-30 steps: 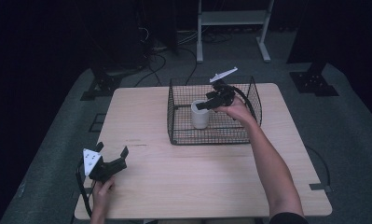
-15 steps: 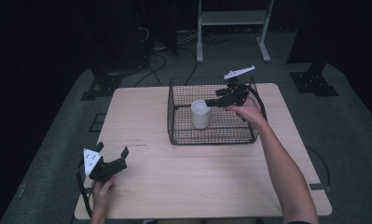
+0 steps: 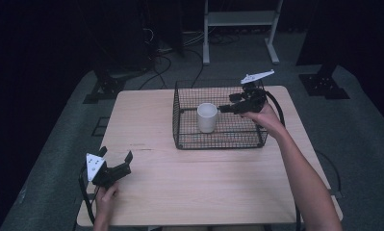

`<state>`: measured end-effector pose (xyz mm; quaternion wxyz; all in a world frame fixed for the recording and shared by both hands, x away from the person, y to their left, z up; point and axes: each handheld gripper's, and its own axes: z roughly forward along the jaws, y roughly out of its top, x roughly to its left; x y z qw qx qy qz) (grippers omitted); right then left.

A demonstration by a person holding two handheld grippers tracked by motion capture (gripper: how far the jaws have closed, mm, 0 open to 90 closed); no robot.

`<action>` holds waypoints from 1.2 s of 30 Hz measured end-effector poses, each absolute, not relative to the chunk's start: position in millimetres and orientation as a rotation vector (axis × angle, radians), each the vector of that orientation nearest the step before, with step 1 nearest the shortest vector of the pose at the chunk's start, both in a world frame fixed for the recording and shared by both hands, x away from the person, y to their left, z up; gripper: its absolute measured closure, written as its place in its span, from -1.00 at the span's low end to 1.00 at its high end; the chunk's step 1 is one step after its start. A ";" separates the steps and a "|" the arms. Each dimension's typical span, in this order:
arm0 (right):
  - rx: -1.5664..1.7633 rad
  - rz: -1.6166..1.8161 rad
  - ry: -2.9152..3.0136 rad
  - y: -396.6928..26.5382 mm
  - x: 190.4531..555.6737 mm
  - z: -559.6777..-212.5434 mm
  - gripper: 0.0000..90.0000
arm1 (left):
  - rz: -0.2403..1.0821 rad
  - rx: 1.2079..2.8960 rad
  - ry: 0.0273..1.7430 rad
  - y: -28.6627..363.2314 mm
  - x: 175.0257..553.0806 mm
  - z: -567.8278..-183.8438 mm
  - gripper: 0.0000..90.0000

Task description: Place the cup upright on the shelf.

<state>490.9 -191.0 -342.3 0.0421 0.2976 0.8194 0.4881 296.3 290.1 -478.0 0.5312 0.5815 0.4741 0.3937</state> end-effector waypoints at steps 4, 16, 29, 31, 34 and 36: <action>0.902 1.501 2.509 -199.1 482.8 -341.4 -0.71 | 0.940 1.388 1.131 290.1 296.3 -478.0 -1.00; 0.889 1.518 2.516 -211.5 469.5 -343.4 -0.71 | 0.942 1.390 1.128 289.8 296.4 -478.0 -1.00; 0.874 1.523 2.530 -223.8 453.2 -345.9 -0.70 | 0.945 1.393 1.126 289.6 296.4 -478.0 -1.00; 0.863 1.535 2.521 -227.1 448.6 -346.7 -0.70 | 0.945 1.393 1.126 289.5 296.4 -478.0 -1.00; 0.861 1.540 2.519 -229.5 445.7 -347.9 -0.70 | 0.945 1.394 1.125 289.5 296.4 -478.0 -1.00; 0.860 1.539 2.519 -231.7 442.3 -348.7 -0.70 | 0.945 1.395 1.125 289.5 296.4 -478.1 -1.00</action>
